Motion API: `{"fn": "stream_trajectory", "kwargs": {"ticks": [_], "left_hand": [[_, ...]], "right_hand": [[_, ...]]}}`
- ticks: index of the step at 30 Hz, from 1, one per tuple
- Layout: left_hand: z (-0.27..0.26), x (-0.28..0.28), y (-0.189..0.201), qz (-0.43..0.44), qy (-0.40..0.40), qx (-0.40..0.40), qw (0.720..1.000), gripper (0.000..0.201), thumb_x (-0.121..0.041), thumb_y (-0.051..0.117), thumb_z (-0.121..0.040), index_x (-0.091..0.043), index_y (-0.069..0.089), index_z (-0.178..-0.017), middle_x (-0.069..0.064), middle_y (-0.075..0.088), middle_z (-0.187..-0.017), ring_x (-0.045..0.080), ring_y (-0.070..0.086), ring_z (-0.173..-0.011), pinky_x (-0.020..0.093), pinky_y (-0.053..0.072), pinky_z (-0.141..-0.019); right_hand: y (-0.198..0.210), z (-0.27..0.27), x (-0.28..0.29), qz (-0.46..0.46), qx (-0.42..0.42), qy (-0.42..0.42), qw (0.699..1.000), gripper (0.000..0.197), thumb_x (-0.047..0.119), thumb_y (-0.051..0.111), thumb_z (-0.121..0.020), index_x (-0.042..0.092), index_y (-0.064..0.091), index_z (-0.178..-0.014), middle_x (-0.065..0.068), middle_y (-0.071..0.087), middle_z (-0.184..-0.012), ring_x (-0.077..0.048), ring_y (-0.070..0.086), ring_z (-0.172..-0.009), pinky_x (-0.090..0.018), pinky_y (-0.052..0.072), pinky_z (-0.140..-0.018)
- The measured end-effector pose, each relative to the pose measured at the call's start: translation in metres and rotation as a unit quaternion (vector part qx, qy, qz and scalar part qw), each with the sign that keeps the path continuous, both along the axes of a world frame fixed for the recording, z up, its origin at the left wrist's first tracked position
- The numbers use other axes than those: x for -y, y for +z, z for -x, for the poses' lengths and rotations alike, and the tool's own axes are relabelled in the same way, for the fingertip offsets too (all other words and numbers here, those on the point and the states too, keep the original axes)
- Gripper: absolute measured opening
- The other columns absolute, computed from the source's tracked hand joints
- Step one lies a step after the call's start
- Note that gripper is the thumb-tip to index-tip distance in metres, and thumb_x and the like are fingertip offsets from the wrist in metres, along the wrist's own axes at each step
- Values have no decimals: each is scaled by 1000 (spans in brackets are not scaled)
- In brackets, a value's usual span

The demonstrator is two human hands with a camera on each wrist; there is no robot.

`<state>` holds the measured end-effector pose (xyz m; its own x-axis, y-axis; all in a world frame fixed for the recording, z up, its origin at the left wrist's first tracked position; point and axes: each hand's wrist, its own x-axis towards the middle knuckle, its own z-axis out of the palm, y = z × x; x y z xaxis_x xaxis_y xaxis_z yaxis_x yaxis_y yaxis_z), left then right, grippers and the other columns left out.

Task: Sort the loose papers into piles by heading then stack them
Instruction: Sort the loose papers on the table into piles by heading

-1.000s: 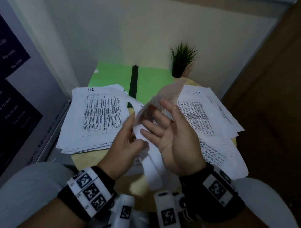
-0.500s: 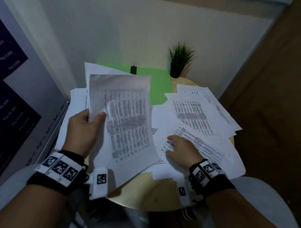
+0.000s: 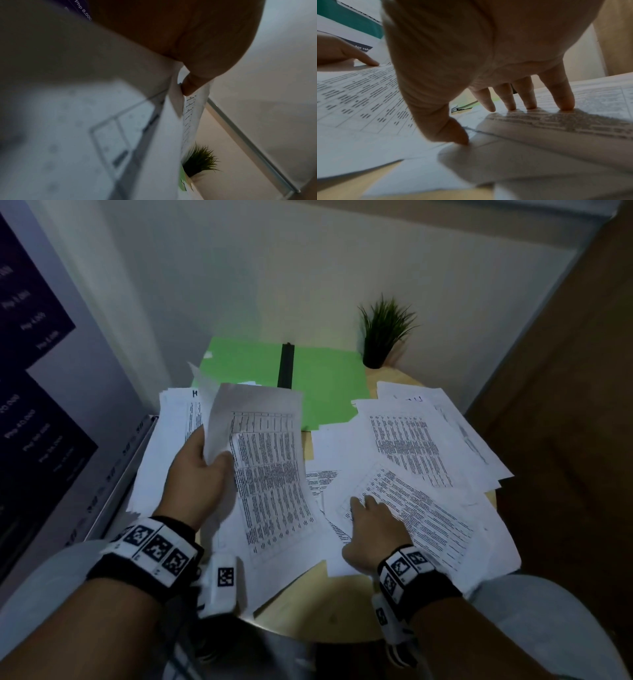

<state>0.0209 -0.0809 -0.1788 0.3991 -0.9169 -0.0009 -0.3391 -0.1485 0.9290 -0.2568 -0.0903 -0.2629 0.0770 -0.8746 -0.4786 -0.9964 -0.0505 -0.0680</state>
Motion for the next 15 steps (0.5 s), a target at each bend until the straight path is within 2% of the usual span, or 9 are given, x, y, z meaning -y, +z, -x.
{"fn": "stream_trajectory", "kwargs": {"ticks": [4, 6, 7, 9, 10, 12, 15], "left_hand": [[-1, -1, 3, 9, 14, -30, 999, 27, -9, 53, -98, -31, 63, -110, -18, 65, -92, 3, 61, -82, 24, 45, -63], [-2, -2, 2, -1, 18, -41, 999, 19, -13, 54, -99, -27, 65, -103, -13, 67, -89, 10, 62, -80, 26, 46, -63], [-2, -2, 2, -10, 18, -48, 999, 15, -15, 55, -99, -24, 66, -97, -9, 67, -85, 14, 62, -77, 27, 46, -63], [-1, -2, 1, -18, 17, -66, 998, 19, -20, 55, -100, -16, 65, -85, 0, 64, -78, 19, 56, -71, 30, 44, -65], [0, -2, 1, -16, 17, -80, 997, 23, -23, 55, -101, -12, 65, -82, 3, 62, -77, 21, 55, -72, 32, 44, -67], [5, -3, 4, -2, 13, -109, 994, 28, -26, 55, -102, -9, 66, -82, 7, 61, -77, 21, 55, -73, 34, 43, -68], [26, -12, 15, 26, -29, -106, 994, 31, -24, 54, -104, -13, 67, -79, -2, 64, -69, 16, 56, -67, 27, 44, -62]], "right_hand": [[-7, 2, -3, 67, -3, 24, 997, 67, 14, 52, -88, 19, 31, -151, -6, 34, -156, -31, 37, -140, -54, 47, -104], [-6, 4, -3, 90, 20, 19, 996, 55, 11, 49, -92, 19, 40, -145, -4, 45, -147, -29, 46, -134, -51, 50, -100], [-3, 6, -3, 103, 46, -7, 994, 47, 10, 47, -95, 19, 48, -141, -3, 55, -137, -27, 55, -124, -47, 52, -96], [9, 10, 2, 133, 122, -91, 979, 33, 15, 44, -102, 19, 62, -130, -3, 71, -110, -25, 68, -97, -38, 57, -83], [17, 12, 5, 152, 170, -128, 965, 30, 20, 43, -106, 18, 67, -123, -4, 72, -100, -26, 68, -88, -35, 56, -79], [36, 13, 11, 197, 269, -173, 927, 30, 26, 42, -109, 11, 68, -112, -6, 68, -92, -28, 64, -85, -31, 49, -72], [71, -3, 8, 269, 420, -192, 845, 27, 25, 43, -110, 15, 59, -90, -3, 57, -84, -19, 54, -75, -27, 39, -61]]}}
